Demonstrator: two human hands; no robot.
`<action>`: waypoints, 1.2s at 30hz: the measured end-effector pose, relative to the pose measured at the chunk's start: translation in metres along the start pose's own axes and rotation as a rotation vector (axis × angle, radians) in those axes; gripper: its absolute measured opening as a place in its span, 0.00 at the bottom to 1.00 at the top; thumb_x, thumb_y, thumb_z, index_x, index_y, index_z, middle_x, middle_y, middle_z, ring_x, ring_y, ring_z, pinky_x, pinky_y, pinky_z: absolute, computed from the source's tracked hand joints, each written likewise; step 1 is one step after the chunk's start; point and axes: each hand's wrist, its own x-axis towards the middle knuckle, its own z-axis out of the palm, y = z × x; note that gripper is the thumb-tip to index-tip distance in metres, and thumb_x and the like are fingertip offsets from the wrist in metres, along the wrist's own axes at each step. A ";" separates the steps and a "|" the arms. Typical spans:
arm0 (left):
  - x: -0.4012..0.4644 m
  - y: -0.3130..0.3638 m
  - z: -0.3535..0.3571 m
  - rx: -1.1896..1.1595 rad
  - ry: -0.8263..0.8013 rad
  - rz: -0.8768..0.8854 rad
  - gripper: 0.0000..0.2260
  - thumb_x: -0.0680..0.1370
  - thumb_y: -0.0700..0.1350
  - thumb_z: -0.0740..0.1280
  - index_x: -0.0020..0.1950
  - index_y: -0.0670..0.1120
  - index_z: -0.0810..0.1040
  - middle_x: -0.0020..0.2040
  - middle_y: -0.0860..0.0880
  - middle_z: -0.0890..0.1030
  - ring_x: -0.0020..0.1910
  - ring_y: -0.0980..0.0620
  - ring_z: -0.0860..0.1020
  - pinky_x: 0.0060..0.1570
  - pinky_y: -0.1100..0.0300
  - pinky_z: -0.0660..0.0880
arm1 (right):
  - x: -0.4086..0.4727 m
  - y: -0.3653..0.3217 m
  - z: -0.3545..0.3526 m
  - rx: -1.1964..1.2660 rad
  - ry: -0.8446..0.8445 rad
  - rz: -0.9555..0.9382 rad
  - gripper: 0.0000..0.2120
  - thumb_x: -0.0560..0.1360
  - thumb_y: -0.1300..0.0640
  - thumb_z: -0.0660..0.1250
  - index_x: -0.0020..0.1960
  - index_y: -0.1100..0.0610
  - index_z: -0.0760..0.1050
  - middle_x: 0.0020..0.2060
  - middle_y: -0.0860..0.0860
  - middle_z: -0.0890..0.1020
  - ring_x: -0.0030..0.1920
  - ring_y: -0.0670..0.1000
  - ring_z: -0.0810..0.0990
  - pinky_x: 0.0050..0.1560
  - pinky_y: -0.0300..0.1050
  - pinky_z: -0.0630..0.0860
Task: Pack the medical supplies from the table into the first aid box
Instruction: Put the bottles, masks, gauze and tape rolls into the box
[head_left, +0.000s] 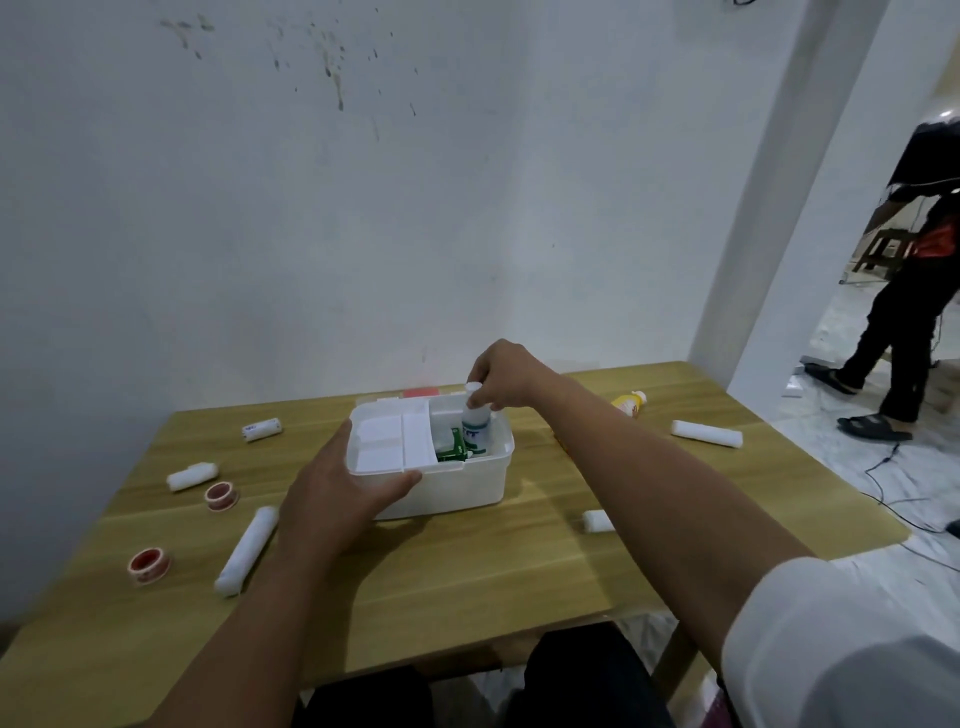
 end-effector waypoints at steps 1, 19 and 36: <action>0.000 0.000 0.000 0.003 -0.003 0.002 0.44 0.64 0.71 0.75 0.76 0.62 0.66 0.69 0.57 0.78 0.66 0.50 0.75 0.53 0.51 0.76 | -0.001 0.002 0.003 -0.034 0.011 -0.022 0.17 0.70 0.60 0.82 0.57 0.63 0.84 0.52 0.57 0.86 0.47 0.55 0.86 0.45 0.45 0.84; 0.008 -0.013 0.010 0.040 0.000 -0.006 0.50 0.62 0.75 0.74 0.80 0.59 0.63 0.73 0.53 0.76 0.68 0.47 0.75 0.57 0.47 0.77 | -0.003 0.143 -0.061 -0.073 0.436 0.534 0.06 0.76 0.58 0.68 0.45 0.61 0.74 0.42 0.55 0.79 0.45 0.58 0.79 0.43 0.46 0.74; 0.011 -0.004 0.008 0.065 -0.029 -0.021 0.50 0.59 0.78 0.69 0.78 0.61 0.64 0.72 0.54 0.76 0.67 0.47 0.76 0.56 0.47 0.78 | 0.016 0.140 -0.049 0.325 0.368 0.571 0.12 0.70 0.62 0.77 0.46 0.63 0.74 0.39 0.62 0.82 0.36 0.60 0.83 0.42 0.53 0.83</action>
